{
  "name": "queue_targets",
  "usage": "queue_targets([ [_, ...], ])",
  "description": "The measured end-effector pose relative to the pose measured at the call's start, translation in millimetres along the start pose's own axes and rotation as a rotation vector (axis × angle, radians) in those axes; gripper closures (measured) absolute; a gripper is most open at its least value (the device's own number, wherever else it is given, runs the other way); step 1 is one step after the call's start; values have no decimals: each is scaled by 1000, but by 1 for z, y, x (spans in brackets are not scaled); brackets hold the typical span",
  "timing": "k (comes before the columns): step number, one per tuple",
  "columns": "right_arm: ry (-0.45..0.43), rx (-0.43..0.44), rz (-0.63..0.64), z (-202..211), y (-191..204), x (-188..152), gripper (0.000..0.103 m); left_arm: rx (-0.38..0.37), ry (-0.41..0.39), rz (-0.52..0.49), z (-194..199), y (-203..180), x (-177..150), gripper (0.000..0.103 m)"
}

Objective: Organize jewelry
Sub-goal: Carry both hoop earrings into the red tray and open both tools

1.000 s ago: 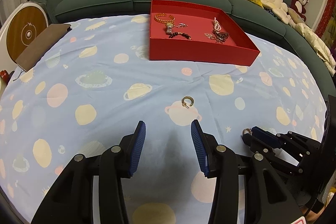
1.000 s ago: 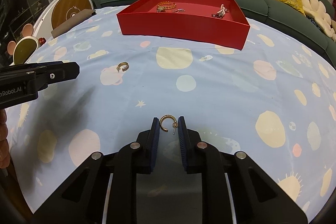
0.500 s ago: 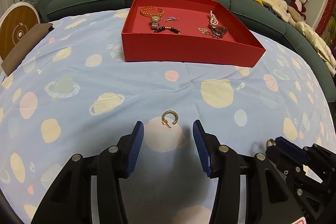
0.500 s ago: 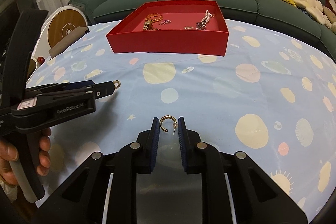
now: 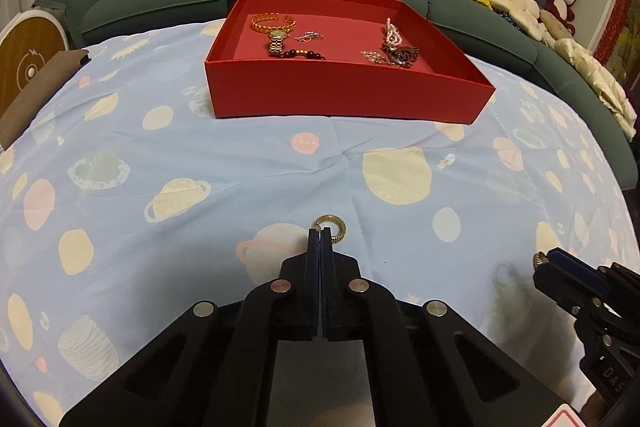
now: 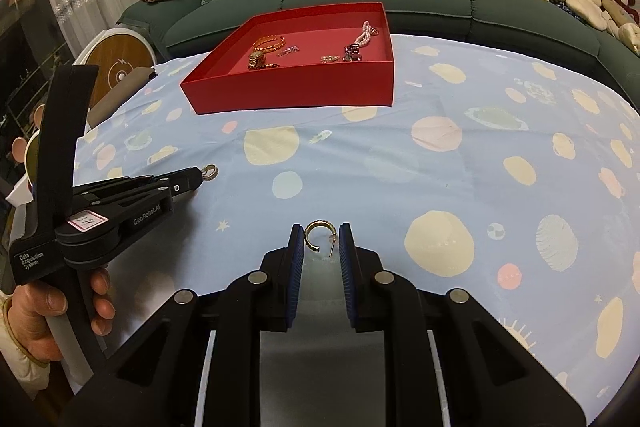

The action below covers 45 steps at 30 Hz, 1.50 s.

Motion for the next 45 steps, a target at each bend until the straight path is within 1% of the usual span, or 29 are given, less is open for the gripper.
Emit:
queue_targets([
  [5,-25,16,-16,9,-2,8,86,-116,-43,5,27,-13,7,103],
  [10,-36,39,-40,13,-1,14,86,-222,-56,17,47,-23,9,103],
  [13,-45,43,-38,15,3,18,86,-266,-63,31,58,-27,13,103],
  [16,-59,48,-30,18,8,23,86,-284,-81,42,69,-28,18,103],
  [20,-98,55,-15,25,17,39,86,-288,-112,47,83,-27,30,103],
  [24,-135,55,-7,29,22,59,86,-262,-141,37,92,-27,48,103],
  [29,-182,40,28,30,25,94,86,-219,-170,29,94,-16,82,103],
  [33,-222,33,44,25,23,130,86,-172,-201,-9,88,-7,117,103],
  [37,-232,30,41,6,22,165,86,-157,-203,7,72,4,150,103],
  [40,-215,43,26,-18,22,186,86,-157,-199,12,56,7,170,103],
  [42,-191,53,7,-37,21,195,86,-158,-184,20,41,8,180,103],
  [45,-157,28,-2,-69,15,201,86,-164,-152,47,16,7,189,103],
])
Point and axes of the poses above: each gripper's, at about its wrist camera, not at the fingertips, and z roughly against the way its jaws point, y to its left, x to its top, the point moved 9 cm from there along -z, roughly the way its jaws point, and after that the axes turned 2 degrees about -y, right-handed, at the moved point
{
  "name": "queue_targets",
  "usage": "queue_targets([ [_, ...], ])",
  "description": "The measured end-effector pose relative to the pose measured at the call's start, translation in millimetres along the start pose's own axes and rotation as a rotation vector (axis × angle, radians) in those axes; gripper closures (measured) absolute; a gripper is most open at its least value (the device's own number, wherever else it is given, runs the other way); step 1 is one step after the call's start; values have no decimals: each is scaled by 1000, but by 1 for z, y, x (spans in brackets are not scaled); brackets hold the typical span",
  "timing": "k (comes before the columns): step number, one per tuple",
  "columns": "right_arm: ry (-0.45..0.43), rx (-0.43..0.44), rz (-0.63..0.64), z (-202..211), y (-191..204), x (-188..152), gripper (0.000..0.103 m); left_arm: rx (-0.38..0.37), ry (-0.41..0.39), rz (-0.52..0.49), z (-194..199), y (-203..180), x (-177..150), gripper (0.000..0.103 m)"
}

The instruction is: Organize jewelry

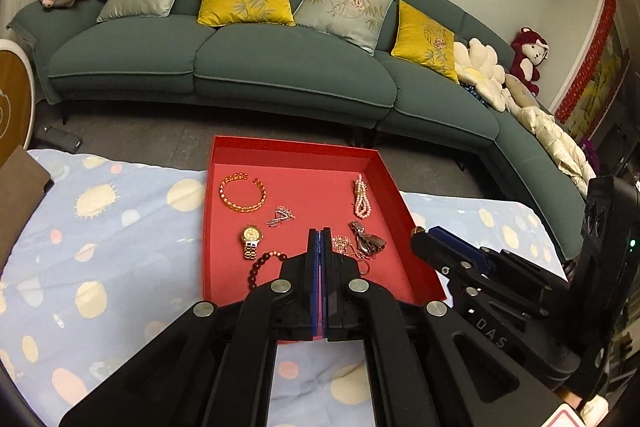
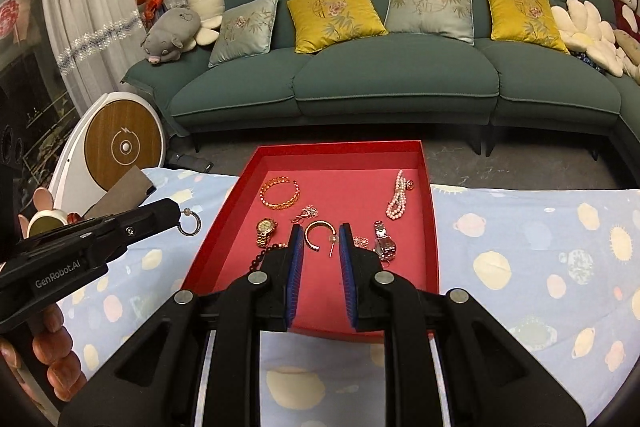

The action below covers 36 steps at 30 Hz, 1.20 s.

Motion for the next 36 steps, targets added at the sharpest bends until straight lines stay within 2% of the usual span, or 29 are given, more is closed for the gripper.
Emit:
queue_targets([
  [5,48,-16,-13,-40,-8,-9,86,-3,32,31,-40,3,2,103],
  [11,47,-11,-45,-67,-15,-11,84,43,37,35,-69,13,-1,102],
  [12,37,-4,-55,-67,-16,-9,78,42,34,36,-70,14,-2,99],
  [14,-3,0,-68,-61,-18,-5,64,45,27,41,-68,15,-2,83],
  [15,-26,1,-74,-56,-18,-3,61,49,15,43,-64,15,-1,72],
  [16,-46,2,-81,-48,-20,-1,61,55,-1,44,-57,16,0,69],
  [20,-97,14,-113,-7,-24,5,58,42,-49,34,-17,11,4,68],
  [22,-124,14,-119,22,-27,7,53,30,-81,28,14,6,4,63],
  [25,-162,-13,-100,71,-27,6,43,59,-112,9,59,1,-1,57],
  [31,-180,-62,-83,150,-22,-33,34,134,-132,9,124,-1,-46,50],
  [36,-117,-63,-91,168,-15,-86,34,150,-104,41,139,-2,-99,50],
])
Point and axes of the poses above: each gripper's, at about its wrist camera, not at the fingertips, and z roughly against the way its jaws point, y to its left, x to its top, the point moved 9 cm from there along -z, roughly the way its jaws point, and after that the axes turned 2 degrees about -y, right-handed, at the moved point
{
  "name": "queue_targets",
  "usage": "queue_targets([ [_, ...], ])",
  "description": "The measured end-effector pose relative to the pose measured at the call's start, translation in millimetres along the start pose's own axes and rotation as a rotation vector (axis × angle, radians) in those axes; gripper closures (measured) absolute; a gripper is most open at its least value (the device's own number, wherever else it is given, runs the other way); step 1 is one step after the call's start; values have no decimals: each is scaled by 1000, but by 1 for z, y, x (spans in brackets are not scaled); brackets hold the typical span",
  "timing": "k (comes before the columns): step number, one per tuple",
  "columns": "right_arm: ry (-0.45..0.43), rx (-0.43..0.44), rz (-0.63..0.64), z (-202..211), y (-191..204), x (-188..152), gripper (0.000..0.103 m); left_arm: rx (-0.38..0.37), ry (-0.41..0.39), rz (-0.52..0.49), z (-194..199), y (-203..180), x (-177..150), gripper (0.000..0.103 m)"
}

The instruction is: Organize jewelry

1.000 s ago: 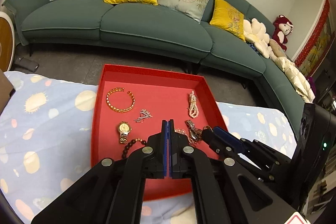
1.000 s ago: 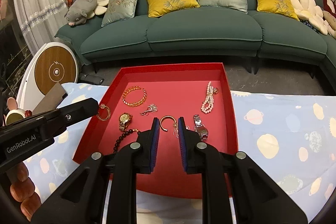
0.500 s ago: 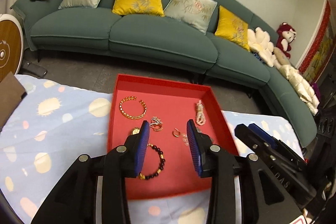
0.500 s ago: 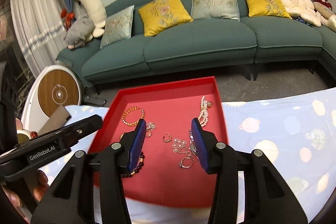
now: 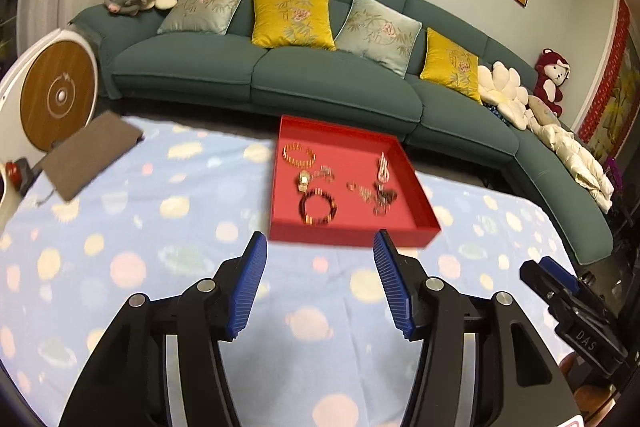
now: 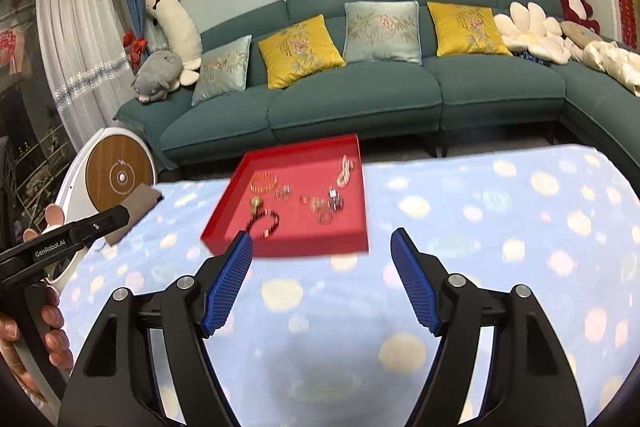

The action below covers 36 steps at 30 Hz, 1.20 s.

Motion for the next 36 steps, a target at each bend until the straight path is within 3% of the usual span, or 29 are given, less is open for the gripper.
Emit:
queue_targets([
  [5,39,-40,59,3,5,-31,34,54,54,-26,-8,-2,-42,50],
  [10,65,-54,103,-4,11,-48,33,99,80,-64,-23,-4,-58,50],
  [25,101,-73,114,-43,23,-48,26,158,78,-118,-58,-5,-45,50],
  [36,108,-71,125,-46,29,-50,26,177,83,-145,-61,-6,-48,50],
])
Point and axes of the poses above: each gripper's, at about its wrist camera, not at the fingertips, and z roughly against the way its jaws point, y to its left, x to its top, the point moved 9 cm from there along -z, roughly the way its jaws point, and after that the axes turned 2 degrees about -y, right-handed, at the moved point
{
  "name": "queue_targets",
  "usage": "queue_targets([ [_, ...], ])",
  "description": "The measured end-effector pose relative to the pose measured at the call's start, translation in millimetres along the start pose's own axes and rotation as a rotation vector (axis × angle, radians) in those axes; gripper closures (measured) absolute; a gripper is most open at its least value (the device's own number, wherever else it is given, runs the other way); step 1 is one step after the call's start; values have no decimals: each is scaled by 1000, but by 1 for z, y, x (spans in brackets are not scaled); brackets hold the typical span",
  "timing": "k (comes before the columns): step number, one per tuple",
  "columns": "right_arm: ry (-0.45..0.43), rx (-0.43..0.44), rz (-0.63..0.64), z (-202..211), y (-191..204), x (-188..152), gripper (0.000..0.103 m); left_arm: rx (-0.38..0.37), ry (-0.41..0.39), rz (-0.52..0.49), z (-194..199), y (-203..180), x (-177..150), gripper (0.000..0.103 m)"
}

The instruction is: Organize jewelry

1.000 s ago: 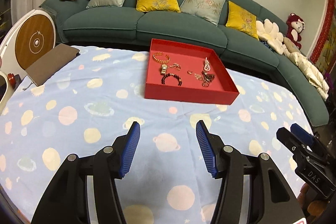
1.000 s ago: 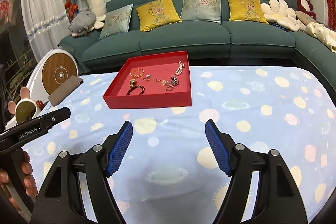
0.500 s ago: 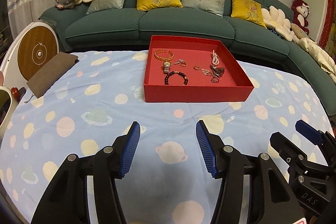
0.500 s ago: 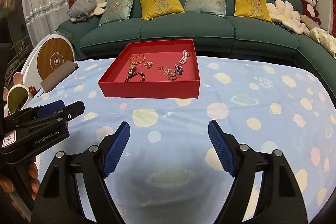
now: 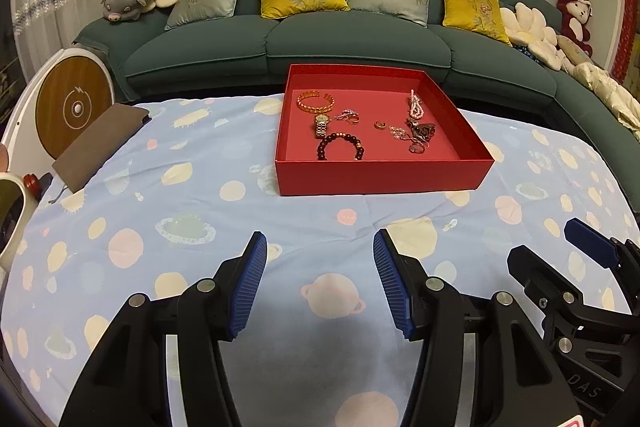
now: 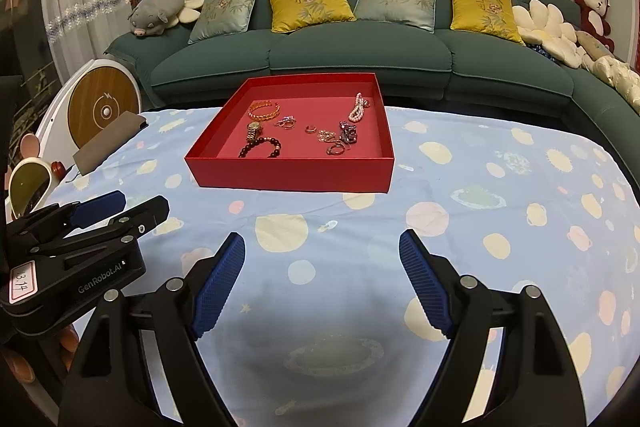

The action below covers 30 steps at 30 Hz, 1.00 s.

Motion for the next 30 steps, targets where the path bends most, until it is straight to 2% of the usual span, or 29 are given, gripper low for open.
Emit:
queue_targets([
  [30,2,-19,-18,-5,1,2,21,33,6,-4,-6,-3,0,50],
])
Point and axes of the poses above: each gripper's, at about its wrist camera, not at the fingertips, and z roughly against the way its jaws point, y to its left, x to its top, the point moved 9 cm from there along -z, roughly the way its jaws point, and after that the axes turned 2 degrees about -y, right-handed, at the moved point
